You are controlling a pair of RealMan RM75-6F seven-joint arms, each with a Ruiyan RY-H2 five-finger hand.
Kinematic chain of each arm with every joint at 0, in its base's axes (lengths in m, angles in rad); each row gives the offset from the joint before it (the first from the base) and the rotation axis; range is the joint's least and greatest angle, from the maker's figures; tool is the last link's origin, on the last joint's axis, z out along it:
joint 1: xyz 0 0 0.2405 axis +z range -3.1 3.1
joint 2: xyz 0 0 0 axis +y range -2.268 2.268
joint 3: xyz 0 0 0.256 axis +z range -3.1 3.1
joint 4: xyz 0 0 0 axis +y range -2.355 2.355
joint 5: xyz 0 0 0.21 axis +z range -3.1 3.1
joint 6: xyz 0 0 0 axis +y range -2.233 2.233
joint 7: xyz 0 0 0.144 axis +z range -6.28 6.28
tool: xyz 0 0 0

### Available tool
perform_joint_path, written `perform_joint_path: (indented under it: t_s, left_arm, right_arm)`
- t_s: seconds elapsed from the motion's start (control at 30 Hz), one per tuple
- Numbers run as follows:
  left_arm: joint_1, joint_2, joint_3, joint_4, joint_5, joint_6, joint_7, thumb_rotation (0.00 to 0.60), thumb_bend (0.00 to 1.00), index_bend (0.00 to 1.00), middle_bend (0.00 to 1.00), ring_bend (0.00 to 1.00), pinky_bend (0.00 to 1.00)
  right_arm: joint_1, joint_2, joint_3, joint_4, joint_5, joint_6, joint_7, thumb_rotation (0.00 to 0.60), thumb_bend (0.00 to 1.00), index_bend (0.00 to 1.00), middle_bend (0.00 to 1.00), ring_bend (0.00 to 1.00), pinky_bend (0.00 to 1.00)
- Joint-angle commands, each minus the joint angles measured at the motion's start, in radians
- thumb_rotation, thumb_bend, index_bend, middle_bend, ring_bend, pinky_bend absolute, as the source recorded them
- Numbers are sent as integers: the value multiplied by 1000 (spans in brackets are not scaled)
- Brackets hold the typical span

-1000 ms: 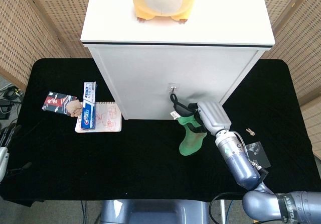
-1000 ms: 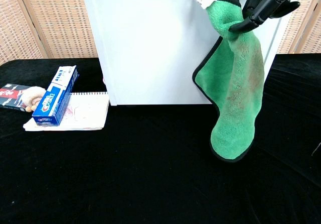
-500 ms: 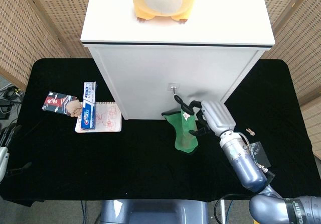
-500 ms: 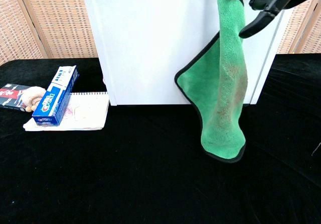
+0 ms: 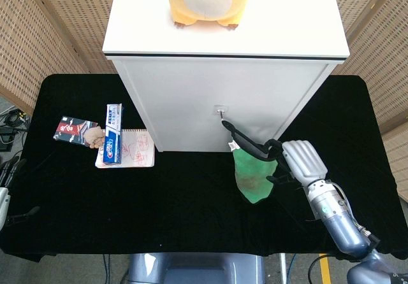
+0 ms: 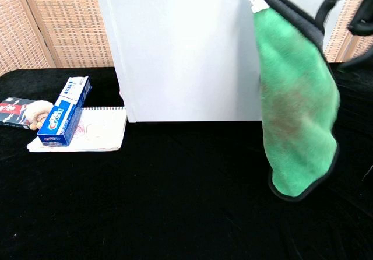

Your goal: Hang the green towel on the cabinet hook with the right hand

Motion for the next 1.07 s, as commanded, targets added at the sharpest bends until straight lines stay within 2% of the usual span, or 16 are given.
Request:
perform_joint_path:
  t_s: [0.03, 0.2, 0.57, 0.67, 0.7, 0.77, 0.83, 0.87, 0.9, 0.93, 1.07]
  left_arm:
    - [2, -2, 2, -1, 4, 4, 5, 600, 0, 0, 0, 0, 0]
    - [5, -7, 5, -5, 11, 10, 17, 600, 0, 0, 0, 0, 0]
    - [8, -5, 4, -5, 13, 17, 10, 600, 0, 0, 0, 0, 0]
    - [11, -2, 3, -5, 17, 23, 5, 600, 0, 0, 0, 0, 0]
    - [12, -2, 3, -4, 19, 28, 5, 600, 0, 0, 0, 0, 0]
    - [16, -1, 2, -4, 23, 38, 5, 600, 0, 0, 0, 0, 0]
    - [22, -2, 2, -3, 29, 52, 9, 600, 0, 0, 0, 0, 0]
    - [24, -3, 2, -3, 32, 58, 10, 600, 0, 0, 0, 0, 0]
    - [27, -3, 2, -4, 35, 64, 11, 600, 0, 0, 0, 0, 0]
    - [29, -3, 2, -5, 39, 69, 10, 600, 0, 0, 0, 0, 0]
    - [38, -2, 7, -5, 56, 87, 7, 600, 0, 0, 0, 0, 0]
  right_arm:
    - [-93, 18, -74, 97, -147, -3, 122, 600, 129, 261, 1000, 1000, 1000]
    - [-145, 20, -100, 169, -268, 16, 226, 600, 129, 248, 1000, 1000, 1000]
    - [-207, 19, -123, 260, -370, 50, 304, 600, 129, 265, 1000, 1000, 1000]
    - [-243, -23, -134, 356, -449, 129, 267, 600, 119, 263, 942, 926, 986]
    - [-260, -50, -137, 415, -494, 181, 234, 600, 92, 246, 858, 828, 923]
    - [-300, -115, -142, 541, -571, 291, 181, 600, 31, 192, 607, 552, 676]
    - [-338, -168, -147, 632, -606, 369, 159, 600, 0, 116, 242, 164, 283]
    - [-357, -181, -153, 657, -607, 387, 148, 600, 0, 93, 147, 78, 181]
    - [-374, -189, -156, 668, -602, 402, 131, 600, 0, 62, 57, 15, 78]
    - [-388, -193, -158, 669, -598, 414, 121, 600, 0, 33, 14, 0, 25]
    - [-435, -203, -157, 652, -591, 471, 132, 600, 0, 0, 0, 0, 0]
